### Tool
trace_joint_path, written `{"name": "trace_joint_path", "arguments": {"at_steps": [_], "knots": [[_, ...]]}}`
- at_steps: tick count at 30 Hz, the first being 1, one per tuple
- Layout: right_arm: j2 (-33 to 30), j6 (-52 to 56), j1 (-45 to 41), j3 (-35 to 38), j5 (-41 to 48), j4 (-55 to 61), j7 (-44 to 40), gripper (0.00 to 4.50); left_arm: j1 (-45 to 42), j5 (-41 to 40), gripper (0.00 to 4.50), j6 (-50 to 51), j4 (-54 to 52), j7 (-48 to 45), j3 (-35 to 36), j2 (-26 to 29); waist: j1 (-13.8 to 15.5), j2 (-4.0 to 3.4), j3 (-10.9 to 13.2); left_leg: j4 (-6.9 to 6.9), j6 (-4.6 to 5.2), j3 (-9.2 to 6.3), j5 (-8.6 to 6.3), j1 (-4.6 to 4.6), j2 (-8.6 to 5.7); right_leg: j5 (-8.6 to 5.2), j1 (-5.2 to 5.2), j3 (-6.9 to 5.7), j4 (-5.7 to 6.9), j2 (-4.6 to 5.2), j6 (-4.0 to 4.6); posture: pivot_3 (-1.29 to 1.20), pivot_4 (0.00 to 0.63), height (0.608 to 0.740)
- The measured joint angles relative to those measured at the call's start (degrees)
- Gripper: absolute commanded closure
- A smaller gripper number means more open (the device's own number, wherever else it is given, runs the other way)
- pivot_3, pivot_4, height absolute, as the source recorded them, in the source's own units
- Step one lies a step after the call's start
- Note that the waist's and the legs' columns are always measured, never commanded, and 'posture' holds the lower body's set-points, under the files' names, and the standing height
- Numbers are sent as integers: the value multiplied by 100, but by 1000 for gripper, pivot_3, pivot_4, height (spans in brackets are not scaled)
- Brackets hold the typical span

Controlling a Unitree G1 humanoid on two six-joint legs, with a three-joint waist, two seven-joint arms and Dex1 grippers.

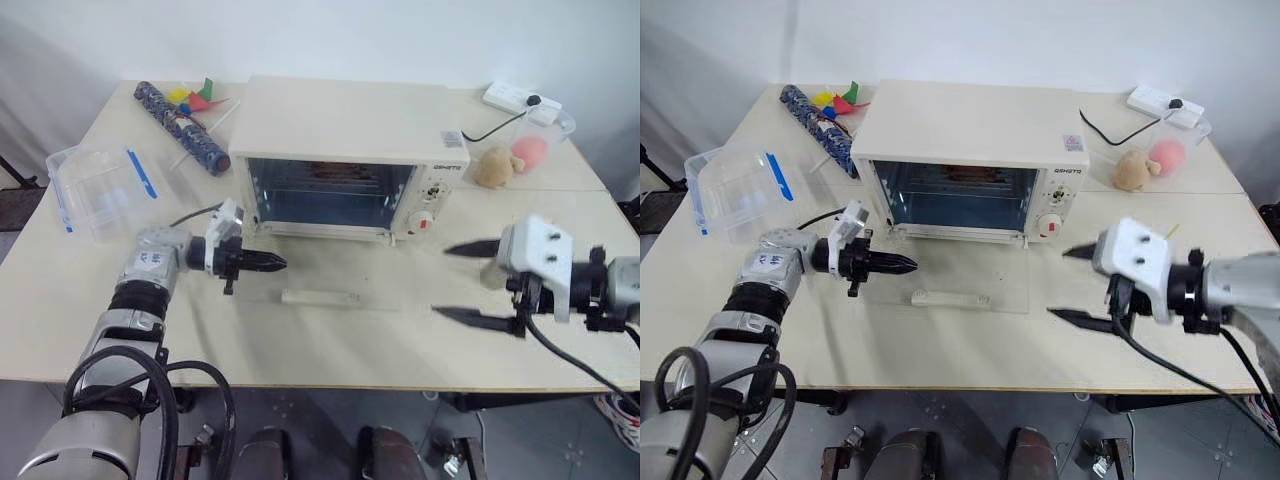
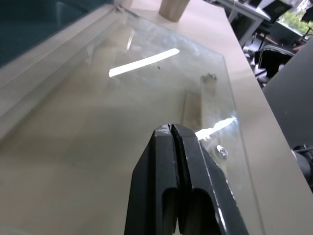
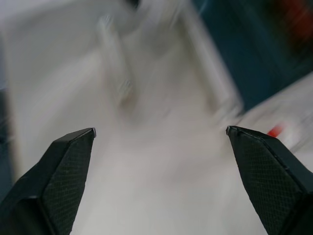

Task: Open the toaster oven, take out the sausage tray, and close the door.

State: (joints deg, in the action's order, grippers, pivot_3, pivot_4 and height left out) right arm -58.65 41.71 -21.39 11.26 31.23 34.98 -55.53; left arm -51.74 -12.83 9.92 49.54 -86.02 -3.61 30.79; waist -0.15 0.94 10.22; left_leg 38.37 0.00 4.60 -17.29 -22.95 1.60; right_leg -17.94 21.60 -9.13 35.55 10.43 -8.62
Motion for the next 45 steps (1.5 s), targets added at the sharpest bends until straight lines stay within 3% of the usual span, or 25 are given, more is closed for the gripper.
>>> {"name": "trace_joint_path", "arguments": {"at_steps": [3, 9, 15, 20, 29, 31, 38, 39, 40, 41, 45], "knots": [[421, -89, -550, -768, -244, -116, 317, 0, 39, 21, 4456, 1, -176, 2, -71, 65, 11, 0, 0, 1, 0, -5, 0, -7, -2, 0, 2, -3, 0, 1, 0, 0, 150, 740], [1833, -451, -1706, -2492, -1511, -1068, 1192, 0, 352, 12, 4456, -137, -614, 150, 79, 261, -22, -1, 1, 12, -1, -1, -1, -13, -1, 0, 14, -1, 14, 1, 0, 0, 150, 740], [2634, -1202, -2342, -3368, -2859, -2425, 1846, 0, 1062, -344, 4456, 133, -1492, 772, 600, 302, -20, -2, 1, 22, -2, -13, -1, -23, -2, 0, 17, -3, 24, 2, 0, 0, 150, 740], [3271, -1735, -2849, -3849, -3959, -3690, 2494, 0, 1678, -1021, 3305, 1217, -2572, 1473, 1223, 280, -128, -3, 2, 24, -3, -19, -1, -23, 1, 0, 17, -2, 32, 1, 0, 0, 150, 740], [3872, -2515, -3101, -4141, -5264, -5004, 3260, 0, 2617, -2429, 585, 2585, -4385, 2442, 2216, 179, -222, -5, 3, 6, -8, -33, 0, -18, 1, 0, 17, -1, 35, 0, 0, 0, 150, 740], [3933, -2599, -3130, -4159, -5433, -5101, 3272, 408, 2748, -2548, 9, 2675, -4536, 2567, 2295, 182, -221, -5, 3, 5, -10, -33, 2, -14, 1, 0, 15, 0, 34, -1, 0, 0, 150, 740], [4055, -2674, -3192, -4216, -5920, -5237, 3338, 2630, 3000, -2845, 0, 2890, -4924, 2733, 2297, 181, -215, -7, 3, 5, -12, -32, 2, -13, 1, 0, 14, 3, 34, -2, 0, 0, 150, 740], [4056, -2677, -3193, -4216, -5929, -5239, 3344, 2630, 3000, -2847, 0, 2892, -4925, 2736, 2297, 181, -215, -7, 3, 4, -12, -32, 2, -12, 1, 0, 14, 3, 34, -2, 0, 0, 150, 740], [4063, -2695, -3203, -4212, -5992, -5248, 3389, 3091, 3000, -2859, 0, 2903, -4927, 2772, 2296, 182, -216, -7, 3, 1, -12, -32, 2, -11, 2, 0, 14, 3, 34, -3, 0, 0, 150, 740], [4083, -2764, -3203, -4212, -6058, -5313, 3451, 3182, 2998, -2865, 0, 2904, -4928, 2780, 2286, 181, -218, -7, 3, 1, -13, -31, 3, -10, 1, 0, 14, 3, 34, -3, 1, 0, 150, 740], [4049, -3040, -3203, -4210, -6386, -5381, 3755, 4472, 2921, -2866, 0, 2900, -4909, 2767, 2104, 127, -213, -7, 3, 0, -14, -30, 3, -11, 1, 0, 14, 3, 33, -2, 1, 0, 150, 740]]}}
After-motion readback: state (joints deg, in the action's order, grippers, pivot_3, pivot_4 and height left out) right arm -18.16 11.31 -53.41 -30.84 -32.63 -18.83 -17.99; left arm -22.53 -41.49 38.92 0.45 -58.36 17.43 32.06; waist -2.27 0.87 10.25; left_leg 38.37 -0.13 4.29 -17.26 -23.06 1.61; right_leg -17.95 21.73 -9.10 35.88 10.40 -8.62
